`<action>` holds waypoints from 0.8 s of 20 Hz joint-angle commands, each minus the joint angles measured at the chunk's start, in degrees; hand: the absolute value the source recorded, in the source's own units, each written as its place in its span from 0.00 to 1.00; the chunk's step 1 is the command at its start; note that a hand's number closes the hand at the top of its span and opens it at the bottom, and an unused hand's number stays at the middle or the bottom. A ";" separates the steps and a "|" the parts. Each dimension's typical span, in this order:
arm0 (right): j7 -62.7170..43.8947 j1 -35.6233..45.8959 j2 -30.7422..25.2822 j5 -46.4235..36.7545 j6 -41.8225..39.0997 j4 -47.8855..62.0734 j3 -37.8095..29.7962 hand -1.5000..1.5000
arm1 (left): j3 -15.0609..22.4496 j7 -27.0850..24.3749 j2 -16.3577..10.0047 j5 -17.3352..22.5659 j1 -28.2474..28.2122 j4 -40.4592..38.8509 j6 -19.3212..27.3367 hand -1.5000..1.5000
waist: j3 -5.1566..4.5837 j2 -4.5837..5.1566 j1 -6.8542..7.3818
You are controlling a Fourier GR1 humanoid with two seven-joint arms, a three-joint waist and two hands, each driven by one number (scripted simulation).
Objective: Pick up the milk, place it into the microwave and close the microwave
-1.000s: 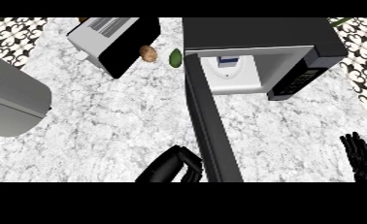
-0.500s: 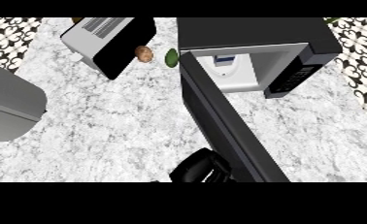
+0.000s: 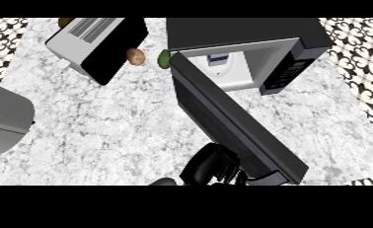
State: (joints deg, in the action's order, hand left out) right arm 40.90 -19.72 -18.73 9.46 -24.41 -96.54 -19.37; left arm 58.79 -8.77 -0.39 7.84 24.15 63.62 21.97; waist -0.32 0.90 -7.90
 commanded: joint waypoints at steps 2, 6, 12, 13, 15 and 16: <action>-0.65 0.16 -2.78 2.95 -4.23 -2.63 0.32 0.00 | 0.11 -2.26 0.37 5.15 2.85 0.18 7.02 1.00 | -0.19 0.52 -2.10; -2.48 0.29 -3.67 5.27 -4.55 -5.35 0.93 0.00 | -3.10 -6.49 0.37 9.34 5.36 2.46 10.40 1.00 | -0.45 0.74 -3.96; -5.90 2.03 -6.15 8.64 -5.63 -7.52 1.65 0.00 | -5.04 -8.72 0.38 16.29 9.40 1.55 12.76 1.00 | -0.34 1.64 -5.50; -5.76 1.32 -6.06 8.78 -5.95 -7.61 1.90 0.00 | -6.07 -8.49 0.38 17.77 10.35 0.94 12.89 1.00 | -0.25 1.75 -6.34; -6.42 2.57 -7.08 10.05 -6.26 -8.06 1.66 0.00 | -6.93 -9.49 0.38 19.94 11.13 -0.13 12.73 1.00 | -0.28 2.26 -6.65; -6.90 1.51 -7.46 10.37 -6.84 -8.98 1.86 0.00 | -7.62 -8.93 0.38 20.79 12.65 -0.47 13.68 1.00 | -0.24 1.83 -7.61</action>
State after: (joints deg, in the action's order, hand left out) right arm 33.99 -18.15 -24.83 18.06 -28.55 -104.15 -17.69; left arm 53.70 -16.94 -0.08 24.84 33.23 64.04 34.28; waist -0.60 2.69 -13.91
